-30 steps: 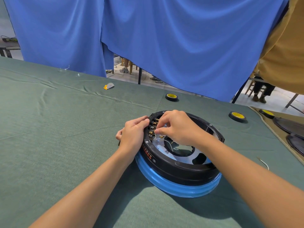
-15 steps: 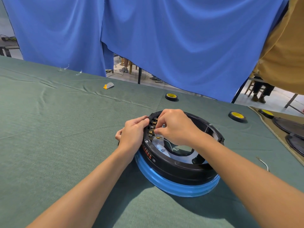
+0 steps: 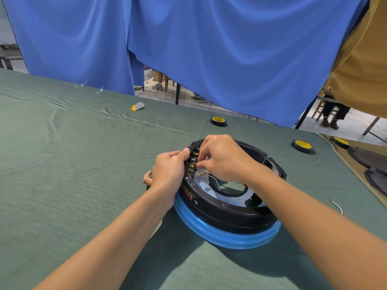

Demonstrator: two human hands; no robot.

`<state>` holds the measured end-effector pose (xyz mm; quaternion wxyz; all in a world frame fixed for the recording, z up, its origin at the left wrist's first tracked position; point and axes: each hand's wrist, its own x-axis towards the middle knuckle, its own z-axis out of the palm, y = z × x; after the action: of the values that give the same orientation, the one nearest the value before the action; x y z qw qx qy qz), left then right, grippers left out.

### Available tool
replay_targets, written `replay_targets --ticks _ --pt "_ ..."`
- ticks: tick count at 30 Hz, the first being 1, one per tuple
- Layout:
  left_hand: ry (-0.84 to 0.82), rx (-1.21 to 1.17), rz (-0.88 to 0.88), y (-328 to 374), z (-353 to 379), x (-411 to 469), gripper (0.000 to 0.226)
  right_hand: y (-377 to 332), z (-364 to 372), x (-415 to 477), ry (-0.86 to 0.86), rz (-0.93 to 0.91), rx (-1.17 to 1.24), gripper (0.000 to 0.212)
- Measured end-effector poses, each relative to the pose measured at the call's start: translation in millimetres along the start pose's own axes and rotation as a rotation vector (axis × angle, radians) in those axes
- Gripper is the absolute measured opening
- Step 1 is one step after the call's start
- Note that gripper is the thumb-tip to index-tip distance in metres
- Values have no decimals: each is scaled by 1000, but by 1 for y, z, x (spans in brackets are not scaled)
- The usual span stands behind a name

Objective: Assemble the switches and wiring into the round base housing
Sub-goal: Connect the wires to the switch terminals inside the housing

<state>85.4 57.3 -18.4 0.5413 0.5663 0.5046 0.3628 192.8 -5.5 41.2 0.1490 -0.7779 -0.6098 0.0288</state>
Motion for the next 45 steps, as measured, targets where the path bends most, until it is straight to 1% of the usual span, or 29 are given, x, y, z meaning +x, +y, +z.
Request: replay_targets --ticks 4,7,10,13,18,20,23,26,28,30,32,34,38,45 --pt "5 -10 -1 0 1 0 28 0 4 -1 26 3 44 7" --pt "-12 -11 0 -1 1 0 29 -1 8 -4 79 10 67 9" --pt "-2 10 34 -1 1 -1 22 -1 12 -4 134 -13 66 10" --pt "-3 31 59 0 0 -1 20 -2 14 -5 152 -19 81 8" --pt "-11 12 40 -2 1 0 21 -5 15 -3 144 -22 85 10" --pt "-22 -11 19 -3 1 1 25 -4 13 -3 119 -40 64 9" --pt "-28 -37 10 -3 1 0 27 2 6 -6 74 -87 18 14" --pt "13 -18 41 -1 0 -2 23 7 -3 -14 125 -95 97 8" --pt "32 -14 61 -1 2 -1 23 8 -6 -20 84 -121 137 5" --pt "43 -34 64 -2 3 -1 25 7 -5 -23 21 -156 110 9" --pt "43 -61 63 -3 3 1 26 4 -1 -25 3 -170 79 15" --pt "37 -90 61 -3 4 2 26 4 2 -25 14 -166 79 15" --pt "44 -85 52 -3 4 0 26 4 3 -26 47 -116 100 10" --pt "39 -103 47 -1 4 -1 30 -7 10 -27 106 -33 58 11"
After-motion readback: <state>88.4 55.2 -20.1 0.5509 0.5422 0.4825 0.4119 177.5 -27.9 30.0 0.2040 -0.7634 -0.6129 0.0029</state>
